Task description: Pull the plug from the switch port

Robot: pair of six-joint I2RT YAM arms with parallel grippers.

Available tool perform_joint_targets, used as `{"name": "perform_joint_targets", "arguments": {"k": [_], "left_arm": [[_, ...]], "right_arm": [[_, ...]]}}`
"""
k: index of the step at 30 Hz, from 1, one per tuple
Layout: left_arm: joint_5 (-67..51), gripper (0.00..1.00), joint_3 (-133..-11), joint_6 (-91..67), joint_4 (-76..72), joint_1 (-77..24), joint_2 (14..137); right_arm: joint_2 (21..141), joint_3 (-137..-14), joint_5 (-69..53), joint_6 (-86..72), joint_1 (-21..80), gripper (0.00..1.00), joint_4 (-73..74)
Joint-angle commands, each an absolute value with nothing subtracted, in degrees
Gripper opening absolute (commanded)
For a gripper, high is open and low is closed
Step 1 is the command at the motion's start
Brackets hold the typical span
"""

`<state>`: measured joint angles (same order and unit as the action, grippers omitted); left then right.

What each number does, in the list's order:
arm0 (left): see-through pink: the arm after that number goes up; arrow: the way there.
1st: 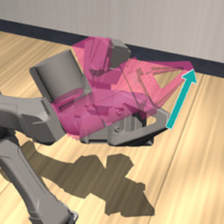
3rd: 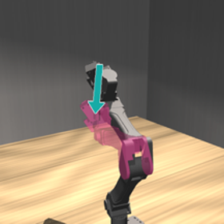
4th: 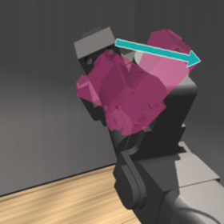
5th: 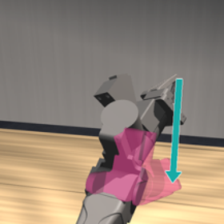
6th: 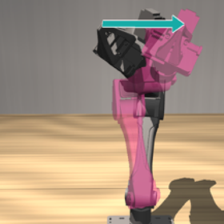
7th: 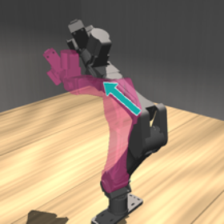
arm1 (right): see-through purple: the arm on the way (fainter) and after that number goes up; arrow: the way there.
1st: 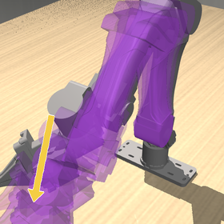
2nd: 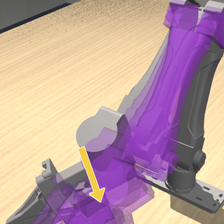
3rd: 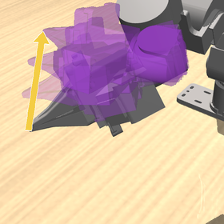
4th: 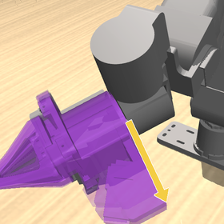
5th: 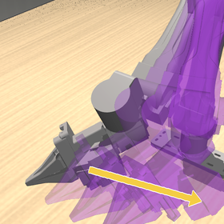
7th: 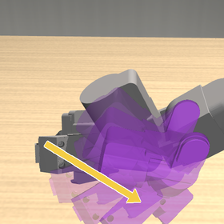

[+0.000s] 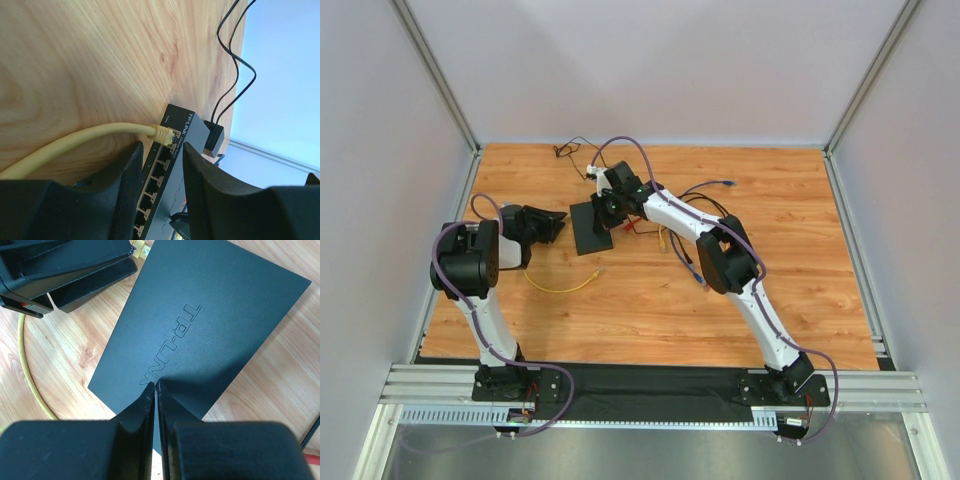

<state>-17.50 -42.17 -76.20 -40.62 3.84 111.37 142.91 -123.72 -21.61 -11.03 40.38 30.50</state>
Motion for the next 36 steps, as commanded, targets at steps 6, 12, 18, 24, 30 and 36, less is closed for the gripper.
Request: {"name": "perform_joint_targets", "arguments": {"k": [6, 12, 18, 24, 30, 36], "left_arm": [[-19.0, 0.45, -44.9, -75.1, -40.9, 4.0, 115.4], [-18.0, 0.42, -44.0, -76.4, -42.7, 4.0, 115.8], [-18.2, 0.39, -44.6, -75.9, -41.1, 4.0, 115.6], [-19.5, 0.40, -47.7, -72.4, -35.1, 3.9, 115.1], [-18.5, 0.38, -48.6, -71.5, -33.0, 3.1, 115.0], [-17.4, 0.34, -48.8, -70.8, -33.5, 2.3, 115.3]], "right_arm": [[144.3, -125.3, -19.4, -9.5, 40.7, 0.06, 32.8], [144.3, -125.4, -19.5, -9.5, 40.6, 0.06, 32.8], [144.6, -125.7, -19.9, -9.7, 40.5, 0.06, 32.9], [145.1, -126.6, -19.8, -9.6, 40.6, 0.06, 33.4], [145.5, -127.6, -19.4, -8.9, 40.6, 0.06, 34.5], [145.9, -128.6, -19.0, -8.1, 40.7, 0.06, 35.4]]}}
